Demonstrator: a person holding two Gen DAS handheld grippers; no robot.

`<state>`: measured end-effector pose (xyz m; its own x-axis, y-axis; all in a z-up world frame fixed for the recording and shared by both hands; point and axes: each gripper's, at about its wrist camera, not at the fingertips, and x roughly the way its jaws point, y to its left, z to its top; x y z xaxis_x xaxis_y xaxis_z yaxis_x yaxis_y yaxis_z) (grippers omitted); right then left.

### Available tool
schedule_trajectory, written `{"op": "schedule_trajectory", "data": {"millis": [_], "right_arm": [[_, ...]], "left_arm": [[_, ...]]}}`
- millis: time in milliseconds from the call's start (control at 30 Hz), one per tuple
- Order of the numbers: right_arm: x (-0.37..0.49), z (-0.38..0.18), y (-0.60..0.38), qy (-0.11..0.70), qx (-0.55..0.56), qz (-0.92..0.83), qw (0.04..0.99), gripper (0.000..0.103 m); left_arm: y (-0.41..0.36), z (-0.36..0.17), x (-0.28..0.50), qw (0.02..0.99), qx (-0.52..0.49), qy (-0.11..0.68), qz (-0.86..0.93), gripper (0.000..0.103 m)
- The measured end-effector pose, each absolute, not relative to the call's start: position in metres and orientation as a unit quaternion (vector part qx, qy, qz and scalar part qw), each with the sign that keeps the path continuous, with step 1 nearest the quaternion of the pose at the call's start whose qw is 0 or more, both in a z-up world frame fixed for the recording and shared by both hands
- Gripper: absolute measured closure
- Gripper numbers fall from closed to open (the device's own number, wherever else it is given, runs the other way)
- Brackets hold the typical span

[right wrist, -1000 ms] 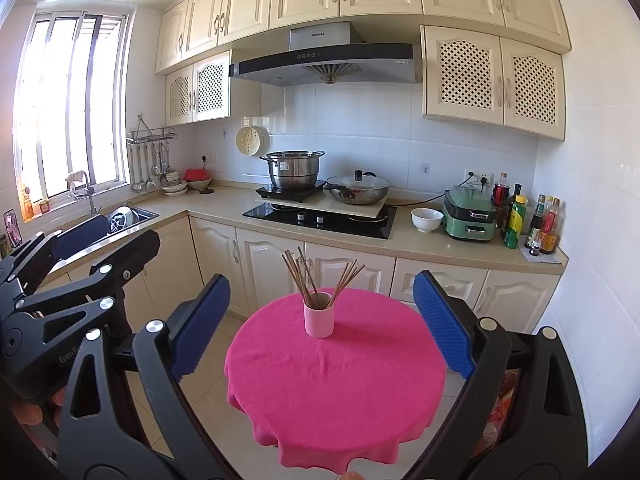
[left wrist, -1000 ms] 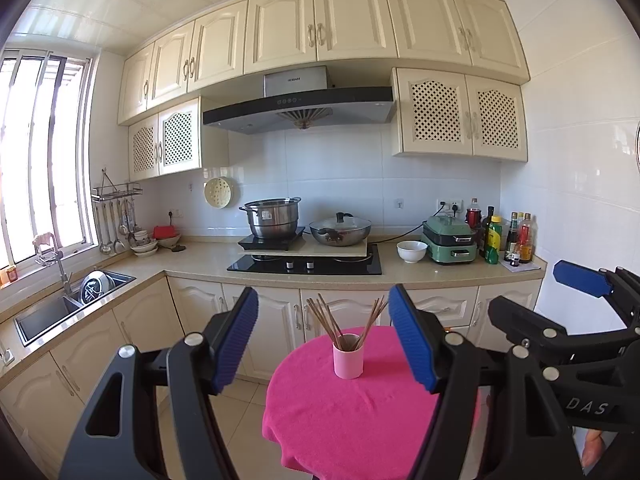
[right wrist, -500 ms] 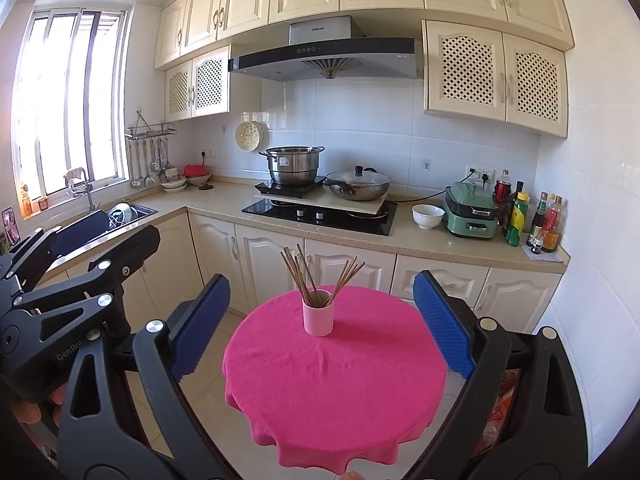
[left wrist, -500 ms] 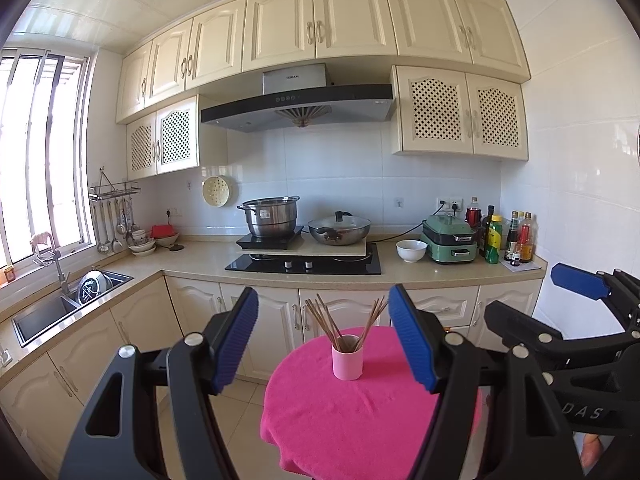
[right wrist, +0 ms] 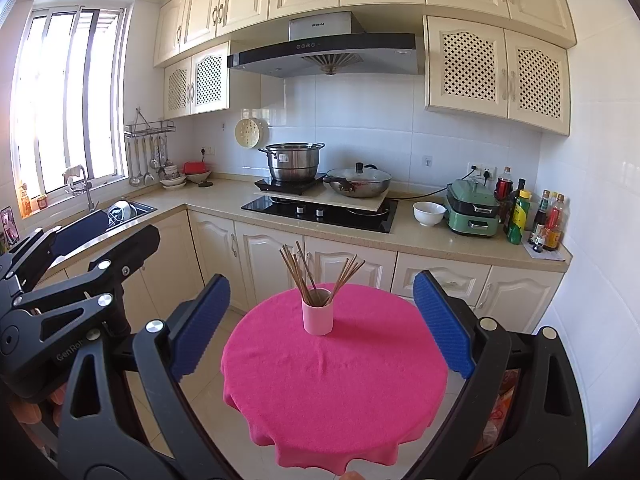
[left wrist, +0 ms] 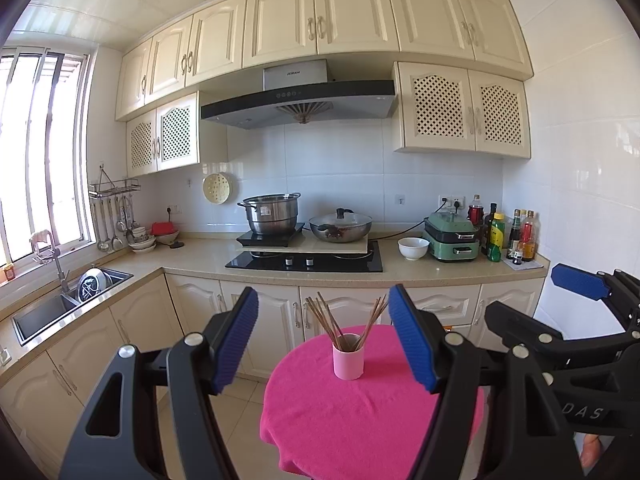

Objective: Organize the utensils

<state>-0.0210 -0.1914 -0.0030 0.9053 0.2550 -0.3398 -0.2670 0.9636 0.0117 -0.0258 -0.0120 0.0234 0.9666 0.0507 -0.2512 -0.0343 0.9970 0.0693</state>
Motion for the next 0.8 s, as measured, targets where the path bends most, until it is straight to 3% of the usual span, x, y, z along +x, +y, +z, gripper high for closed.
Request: {"op": "schedule_trajectory", "data": {"millis": [800], "right_arm": [[-0.010,-0.007,-0.184,0.179,-0.016,0.139,0.974,0.012]], "left_arm": [[-0.009,0.020,-0.020,0.990,0.031,0.131,0.029,0.036]]}}
